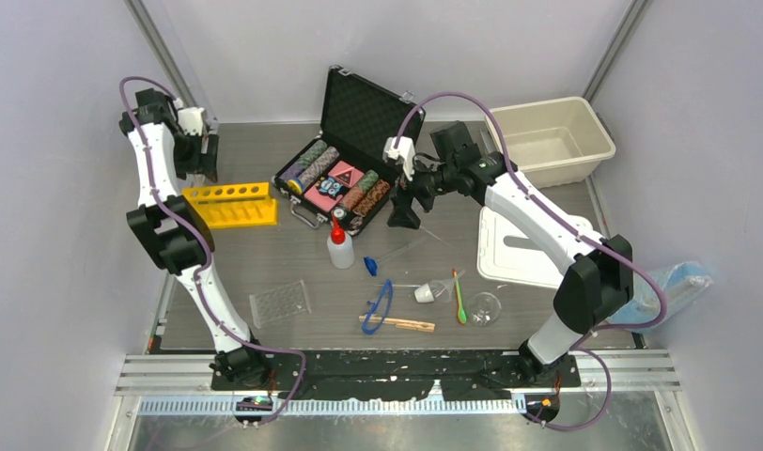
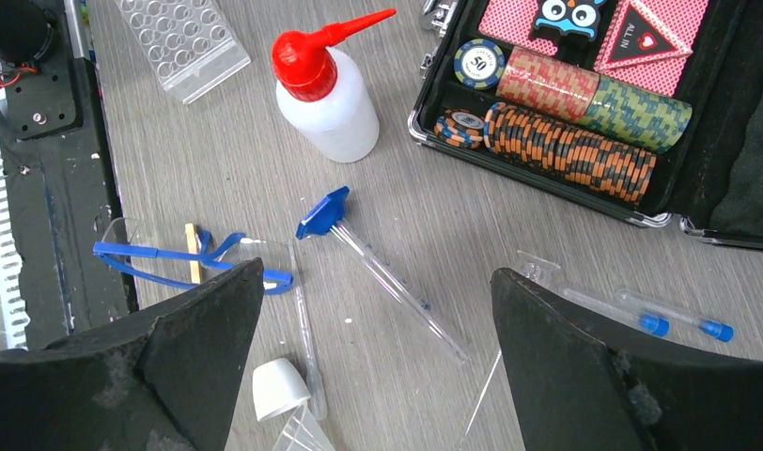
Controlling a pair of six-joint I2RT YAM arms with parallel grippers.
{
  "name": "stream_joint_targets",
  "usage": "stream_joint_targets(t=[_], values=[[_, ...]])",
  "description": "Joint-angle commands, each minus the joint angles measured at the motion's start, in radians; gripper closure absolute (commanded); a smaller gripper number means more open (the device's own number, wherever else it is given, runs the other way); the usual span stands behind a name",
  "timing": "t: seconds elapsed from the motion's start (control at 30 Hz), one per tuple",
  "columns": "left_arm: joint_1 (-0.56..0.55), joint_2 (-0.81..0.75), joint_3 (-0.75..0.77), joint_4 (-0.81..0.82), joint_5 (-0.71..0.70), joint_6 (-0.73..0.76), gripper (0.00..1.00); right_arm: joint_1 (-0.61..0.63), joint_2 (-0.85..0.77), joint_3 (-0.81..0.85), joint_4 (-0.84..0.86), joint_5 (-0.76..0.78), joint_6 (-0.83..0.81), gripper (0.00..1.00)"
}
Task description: Organize the chemistry lab equipment
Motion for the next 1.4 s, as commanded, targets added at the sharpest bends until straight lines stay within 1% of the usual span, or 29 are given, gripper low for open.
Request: stream_joint_targets(t=[0.0,0.1,0.13,0.2,0.3,0.33,0.37,0.4,0.43,0.47,0.5,0.53,0.57,0.6,0.63,0.67,0.8,0.9,1.1,1.37], values=[[0.008,-0.09,0.014,0.022,0.01,-0.007,0.17,-0.013,0.011,0.052,0.001,0.008,0.033,0.05],[0.008,-0.125,0.018,0.017,0.014,-0.015,0.12,-0.025,0.019,0.052,0.01,0.023,0.08,0.05],[0.008,-0.136,0.027,0.008,0.021,-0.017,0.09,-0.03,0.02,0.05,0.017,0.051,0.098,0.05],[0.004,-0.166,0.032,0.004,0.039,-0.031,0.01,-0.04,0.028,0.04,0.048,0.127,0.21,0.05],[-0.006,-0.235,0.015,0.028,0.052,-0.069,0.0,-0.062,0.055,0.026,0.083,0.351,0.364,0.01],[-0.012,-0.262,0.008,0.039,0.049,-0.082,0.0,-0.066,0.07,0.025,0.084,0.392,0.438,0.01],[-0.019,-0.291,-0.004,0.052,0.043,-0.095,0.0,-0.076,0.077,0.017,0.084,0.479,0.479,0.07],[-0.027,-0.321,-0.021,0.072,0.036,-0.107,0.0,-0.079,0.087,0.01,0.085,0.522,0.549,0.1],[-0.036,-0.354,-0.045,0.094,0.03,-0.118,0.0,-0.082,0.093,-0.002,0.085,0.604,0.573,0.18],[-0.045,-0.398,-0.073,0.125,0.019,-0.139,0.0,-0.082,0.106,-0.007,0.087,0.652,0.618,0.21],[-0.054,-0.42,-0.099,0.15,0.009,-0.153,0.0,-0.081,0.114,-0.011,0.091,0.732,0.637,0.26],[-0.064,-0.452,-0.117,0.165,0.011,-0.165,0.0,-0.082,0.139,-0.008,0.093,0.764,0.661,0.28],[-0.074,-0.472,-0.133,0.177,0.017,-0.17,0.0,-0.085,0.153,0.007,0.093,0.824,0.667,0.33],[-0.087,-0.49,-0.146,0.186,0.016,-0.174,0.0,-0.086,0.186,0.023,0.094,0.851,0.678,0.38],[-0.101,-0.505,-0.157,0.189,0.015,-0.176,0.0,-0.097,0.204,0.032,0.095,0.891,0.683,0.4],[-0.114,-0.519,-0.168,0.192,0.014,-0.174,0.0,-0.101,0.239,0.055,0.097,0.905,0.696,0.43],[-0.17,-0.559,-0.202,0.199,-0.007,-0.156,0.0,-0.137,0.346,0.146,0.092,0.98,0.745,0.44],[-0.197,-0.574,-0.22,0.205,-0.026,-0.142,0.0,-0.143,0.411,0.201,0.097,0.991,0.775,0.45],[-0.204,-0.552,-0.195,0.181,-0.042,-0.139,0.0,-0.143,0.502,0.282,0.107,0.98,0.829,0.46],[-0.204,-0.523,-0.175,0.171,-0.071,-0.126,0.0,-0.143,0.6,0.358,0.107,0.987,0.853,0.47]])
